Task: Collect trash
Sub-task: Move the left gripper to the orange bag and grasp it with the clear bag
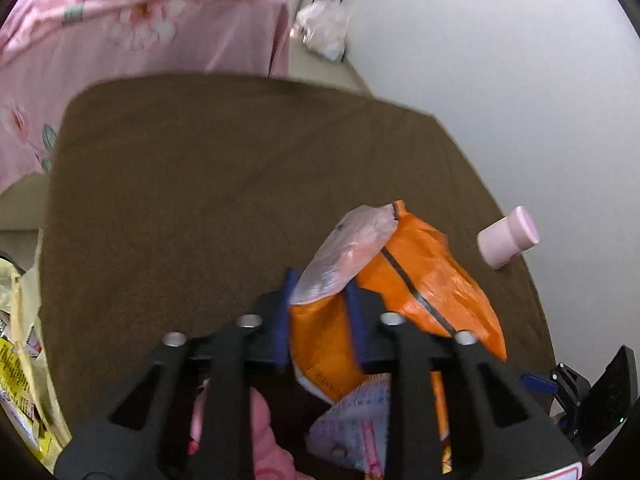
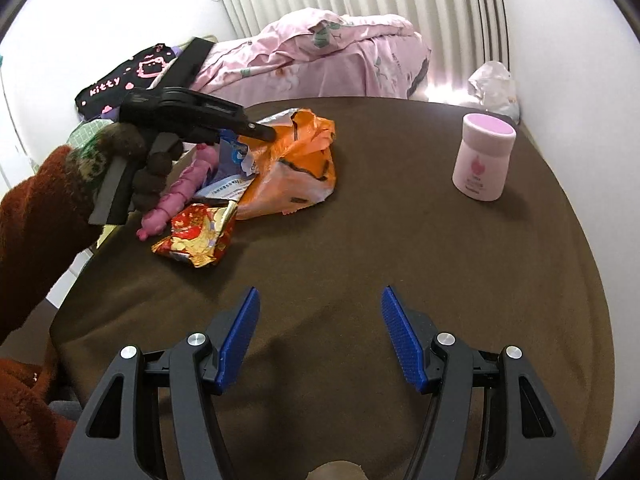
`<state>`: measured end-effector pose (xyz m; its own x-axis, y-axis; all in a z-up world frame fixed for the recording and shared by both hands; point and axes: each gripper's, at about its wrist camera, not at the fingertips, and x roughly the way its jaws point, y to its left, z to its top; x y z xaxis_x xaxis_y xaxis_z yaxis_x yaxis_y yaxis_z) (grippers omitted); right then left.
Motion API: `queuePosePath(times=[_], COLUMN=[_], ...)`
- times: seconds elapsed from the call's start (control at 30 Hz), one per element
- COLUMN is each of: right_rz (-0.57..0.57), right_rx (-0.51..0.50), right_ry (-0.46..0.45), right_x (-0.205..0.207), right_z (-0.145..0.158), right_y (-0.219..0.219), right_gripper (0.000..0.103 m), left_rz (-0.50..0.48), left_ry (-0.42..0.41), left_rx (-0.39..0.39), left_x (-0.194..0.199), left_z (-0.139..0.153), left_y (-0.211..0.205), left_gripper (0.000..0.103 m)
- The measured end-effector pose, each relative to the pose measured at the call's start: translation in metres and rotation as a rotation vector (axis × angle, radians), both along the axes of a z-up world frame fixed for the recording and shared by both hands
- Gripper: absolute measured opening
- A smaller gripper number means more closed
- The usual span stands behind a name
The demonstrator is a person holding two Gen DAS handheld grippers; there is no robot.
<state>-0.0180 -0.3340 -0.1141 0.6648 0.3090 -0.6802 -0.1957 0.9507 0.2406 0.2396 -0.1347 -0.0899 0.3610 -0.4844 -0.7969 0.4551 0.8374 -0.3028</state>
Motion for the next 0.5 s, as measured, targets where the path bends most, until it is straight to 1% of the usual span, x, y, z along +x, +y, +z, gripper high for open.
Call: queuePosePath(times=[0.03,0.13,0.23,0.27,0.33,0.4,0.5], right_rz=[-0.001,0.000,-0.006,-0.007,-0.011,-0.014,-0.001], right_rx=[0.004,0.019,0.020,0.022,0.028,0.025,0.018], right_ry=[-0.004,-0.003,-0.007,-0.007,-0.005,-0.005,-0.012], right_x=[0.001,0.002,0.003,0.003,0.003,0.003,0.004], right_z=[0.000,-0.001,-0.001,-0.001,-0.001,0.000,0.003], right_y=[0.001,0.001,0.001,0.001,0.002,0.004,0.010], right_gripper=[0.060,0.060,0.060,0.060,0.060,0.060,0.060], left_rz=[0.006,0.051,0.093,0.119,0.185,0.241,0.326], left_ry=[-0.024,-0.126,-0.210,-0.240,-0.268,-0.289,-0.323], left_rx=[-0.017,-0.119,-0.169,-0.184,-0.223,-0.249,-0.221], left_x=[-0.007,-0.038,-0.066,-0.076,-0.092,-0.102,-0.116], left_z=[0.006,0.035,0.057,0.064,0.072,0.075,0.078], left_y=[0.003,0.020,0.036,0.046,0.068,0.085,0.110], left_gripper=[0.016,0.016,0.016,0.016,0.016,0.016,0.016])
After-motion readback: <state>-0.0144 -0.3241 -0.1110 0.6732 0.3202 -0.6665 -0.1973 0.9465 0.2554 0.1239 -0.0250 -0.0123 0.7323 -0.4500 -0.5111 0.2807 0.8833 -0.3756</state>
